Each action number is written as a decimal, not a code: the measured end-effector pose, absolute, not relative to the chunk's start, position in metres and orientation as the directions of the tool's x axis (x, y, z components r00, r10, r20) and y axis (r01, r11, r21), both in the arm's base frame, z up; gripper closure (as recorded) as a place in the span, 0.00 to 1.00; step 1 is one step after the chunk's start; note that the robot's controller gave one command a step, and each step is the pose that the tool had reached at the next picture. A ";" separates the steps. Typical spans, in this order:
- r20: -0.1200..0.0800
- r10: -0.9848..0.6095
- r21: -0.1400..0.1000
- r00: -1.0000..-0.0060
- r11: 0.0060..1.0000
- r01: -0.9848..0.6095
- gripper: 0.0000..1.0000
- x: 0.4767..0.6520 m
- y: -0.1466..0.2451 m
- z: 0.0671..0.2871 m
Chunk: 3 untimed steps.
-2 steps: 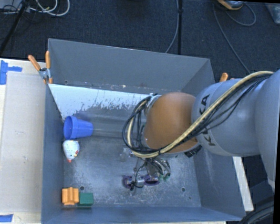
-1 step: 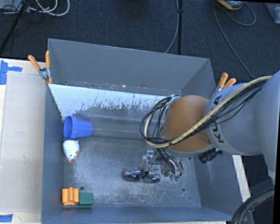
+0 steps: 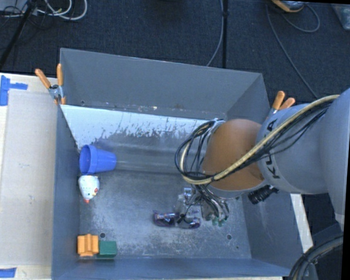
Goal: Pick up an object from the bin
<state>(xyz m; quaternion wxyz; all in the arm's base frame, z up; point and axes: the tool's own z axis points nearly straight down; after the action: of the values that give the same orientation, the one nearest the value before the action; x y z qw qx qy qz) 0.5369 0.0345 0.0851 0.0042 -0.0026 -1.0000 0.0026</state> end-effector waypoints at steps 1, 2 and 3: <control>0.018 0.005 -0.006 -1.000 1.000 0.005 1.00 0.534 0.035 0.125; -0.005 -0.013 -0.005 -1.000 1.000 -0.013 1.00 0.559 0.035 0.152; 0.009 0.038 -0.005 -0.999 0.999 0.038 1.00 0.577 0.020 0.092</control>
Offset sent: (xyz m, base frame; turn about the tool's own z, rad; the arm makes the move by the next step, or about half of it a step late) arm 0.0569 -0.0039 -0.0008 -0.0450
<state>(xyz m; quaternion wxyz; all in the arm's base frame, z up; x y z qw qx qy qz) 0.5771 0.0204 0.0924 0.0047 -0.0188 -0.9998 0.0024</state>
